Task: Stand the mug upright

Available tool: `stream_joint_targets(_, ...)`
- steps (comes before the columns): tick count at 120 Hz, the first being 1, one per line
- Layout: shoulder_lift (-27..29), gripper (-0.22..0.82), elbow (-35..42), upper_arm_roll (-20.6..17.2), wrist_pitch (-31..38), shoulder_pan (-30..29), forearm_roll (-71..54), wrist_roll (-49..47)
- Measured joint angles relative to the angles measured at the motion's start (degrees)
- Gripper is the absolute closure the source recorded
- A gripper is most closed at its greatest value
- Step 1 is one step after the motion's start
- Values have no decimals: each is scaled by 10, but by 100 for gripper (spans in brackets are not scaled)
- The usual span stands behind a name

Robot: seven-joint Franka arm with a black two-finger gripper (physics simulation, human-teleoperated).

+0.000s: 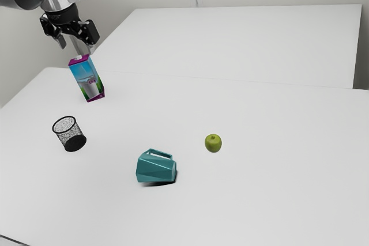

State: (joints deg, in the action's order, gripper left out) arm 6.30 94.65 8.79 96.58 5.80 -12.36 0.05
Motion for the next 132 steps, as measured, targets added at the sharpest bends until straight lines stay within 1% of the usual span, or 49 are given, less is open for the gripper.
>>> stream_joint_targets(20,-1,0,5,0,8,0,2,6)
stream_joint_targets(40,0,0,25,1,29,0,17,11)
stream_joint_targets(54,0,0,61,5,35,-12,89,14)
stream_joint_targets(76,0,0,147,8,38,-54,231,4)
stream_joint_targets(88,-4,0,197,22,40,-60,299,-4)
stream_joint_targets(108,-37,0,253,41,42,-63,391,-16)
stream_joint_targets(132,-79,0,287,44,45,-71,461,-26)
